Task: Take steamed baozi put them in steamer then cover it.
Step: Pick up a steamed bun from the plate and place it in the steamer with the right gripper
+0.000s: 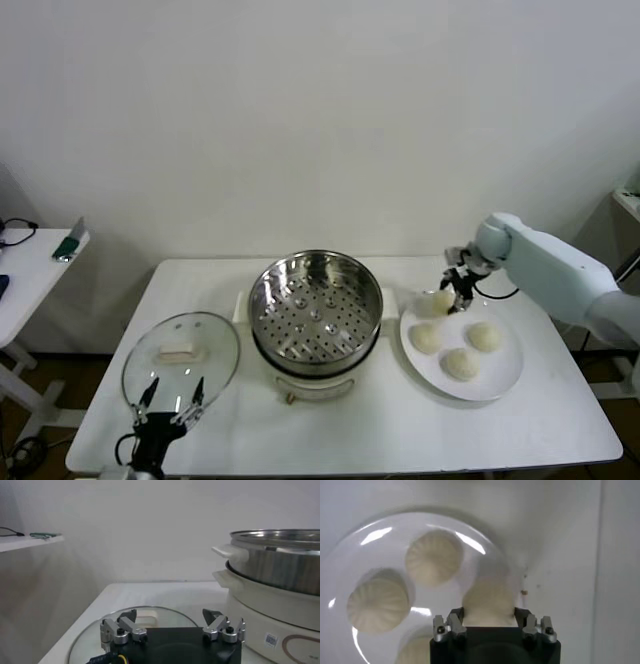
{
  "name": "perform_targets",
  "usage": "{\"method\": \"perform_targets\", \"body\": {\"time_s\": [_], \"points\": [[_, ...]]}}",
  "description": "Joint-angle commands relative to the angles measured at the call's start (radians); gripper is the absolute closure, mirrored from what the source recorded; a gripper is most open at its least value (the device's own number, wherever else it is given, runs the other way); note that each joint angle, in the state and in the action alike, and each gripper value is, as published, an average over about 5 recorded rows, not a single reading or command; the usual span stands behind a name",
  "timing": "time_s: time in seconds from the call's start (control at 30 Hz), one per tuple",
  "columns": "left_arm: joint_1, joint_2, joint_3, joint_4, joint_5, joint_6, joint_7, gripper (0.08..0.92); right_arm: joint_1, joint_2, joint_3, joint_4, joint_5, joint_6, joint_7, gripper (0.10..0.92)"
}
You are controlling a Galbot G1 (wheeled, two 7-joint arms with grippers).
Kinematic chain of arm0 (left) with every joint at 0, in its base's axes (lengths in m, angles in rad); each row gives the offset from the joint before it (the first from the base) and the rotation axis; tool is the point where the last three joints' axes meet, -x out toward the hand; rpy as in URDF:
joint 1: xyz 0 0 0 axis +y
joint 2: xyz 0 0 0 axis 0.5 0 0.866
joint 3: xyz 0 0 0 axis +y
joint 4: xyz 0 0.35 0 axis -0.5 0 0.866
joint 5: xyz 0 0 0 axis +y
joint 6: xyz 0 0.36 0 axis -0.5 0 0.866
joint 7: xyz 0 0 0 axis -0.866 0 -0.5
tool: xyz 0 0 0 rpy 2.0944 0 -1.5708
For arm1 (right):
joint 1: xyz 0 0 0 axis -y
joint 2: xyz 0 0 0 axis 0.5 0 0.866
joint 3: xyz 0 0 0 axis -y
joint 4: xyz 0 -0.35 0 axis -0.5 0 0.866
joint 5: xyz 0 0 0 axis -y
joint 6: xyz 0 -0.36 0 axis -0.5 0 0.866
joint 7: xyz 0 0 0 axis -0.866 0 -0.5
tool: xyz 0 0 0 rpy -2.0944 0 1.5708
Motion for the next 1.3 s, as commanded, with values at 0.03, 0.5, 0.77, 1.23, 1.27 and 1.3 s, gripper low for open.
{"method": "perform_targets", "body": {"time_s": [0.03,0.5,0.77,1.23,1.27,1.3], "points": [[0.000,0.005,-0.002,-0.003,0.000,-0.002,-0.001,0.177,0.429,-0.020,-0.285,0.311,0.176,0.116,-0.016,0.355],[-0.006,0.006,0.002,-0.013,-0.001,-0.002,-0.003,0.177,0.571,0.272,-0.383,0.577,0.072,0.449,0.078,0.355],[0.000,0.005,0.004,-0.020,0.006,-0.006,-0.003,0.177,0.374,0.391,-0.350,0.404,-0.165,0.534,0.129,0.355],[0.001,0.003,0.005,-0.019,0.006,-0.011,-0.004,0.177,0.192,0.474,-0.287,0.091,-0.367,0.603,0.172,0.355],[0.001,0.003,0.005,-0.019,0.006,-0.011,-0.004,0.177,0.187,0.479,-0.282,0.076,-0.372,0.606,0.175,0.354],[0.000,0.003,0.005,-0.018,0.006,-0.011,-0.005,0.177,0.181,0.483,-0.277,0.062,-0.377,0.610,0.178,0.353]]}}
